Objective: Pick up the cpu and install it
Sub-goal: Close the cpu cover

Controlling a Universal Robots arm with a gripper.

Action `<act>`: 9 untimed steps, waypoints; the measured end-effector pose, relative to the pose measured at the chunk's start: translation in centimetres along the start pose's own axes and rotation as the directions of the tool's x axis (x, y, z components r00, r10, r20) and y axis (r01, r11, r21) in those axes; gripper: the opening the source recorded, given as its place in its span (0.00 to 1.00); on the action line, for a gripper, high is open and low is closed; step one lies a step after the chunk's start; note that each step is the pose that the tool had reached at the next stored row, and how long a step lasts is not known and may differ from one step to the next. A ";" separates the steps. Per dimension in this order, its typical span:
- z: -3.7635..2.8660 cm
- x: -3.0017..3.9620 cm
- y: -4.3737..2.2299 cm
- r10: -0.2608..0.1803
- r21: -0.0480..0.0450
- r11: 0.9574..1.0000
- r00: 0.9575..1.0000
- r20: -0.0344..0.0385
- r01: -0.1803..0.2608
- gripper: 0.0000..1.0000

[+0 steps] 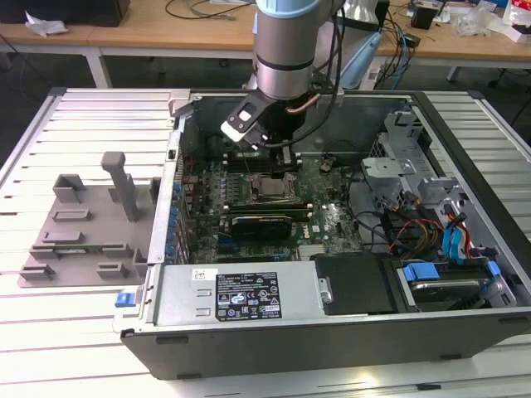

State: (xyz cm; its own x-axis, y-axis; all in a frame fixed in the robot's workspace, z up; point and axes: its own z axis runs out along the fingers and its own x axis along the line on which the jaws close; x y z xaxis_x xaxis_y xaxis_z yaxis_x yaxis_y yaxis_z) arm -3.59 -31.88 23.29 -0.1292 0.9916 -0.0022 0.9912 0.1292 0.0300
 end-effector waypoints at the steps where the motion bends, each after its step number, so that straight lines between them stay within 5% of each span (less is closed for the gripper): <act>1: 0.00 0.00 0.00 -0.027 0.000 1.000 1.000 -0.001 0.027 0.11; 3: 0.01 0.00 0.00 -0.091 0.000 0.996 0.996 -0.003 0.091 0.11; 5: 0.02 0.00 0.00 -0.167 -0.001 0.986 0.986 -0.005 0.167 0.11; 9: 0.03 0.00 0.00 -0.318 -0.002 0.948 0.948 -0.009 0.318 0.11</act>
State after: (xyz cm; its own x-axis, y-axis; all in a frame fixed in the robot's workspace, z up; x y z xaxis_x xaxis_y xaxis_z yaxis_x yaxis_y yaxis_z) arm -3.59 -31.88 23.27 -0.4384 0.8988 -0.0022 0.8983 0.4383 0.0299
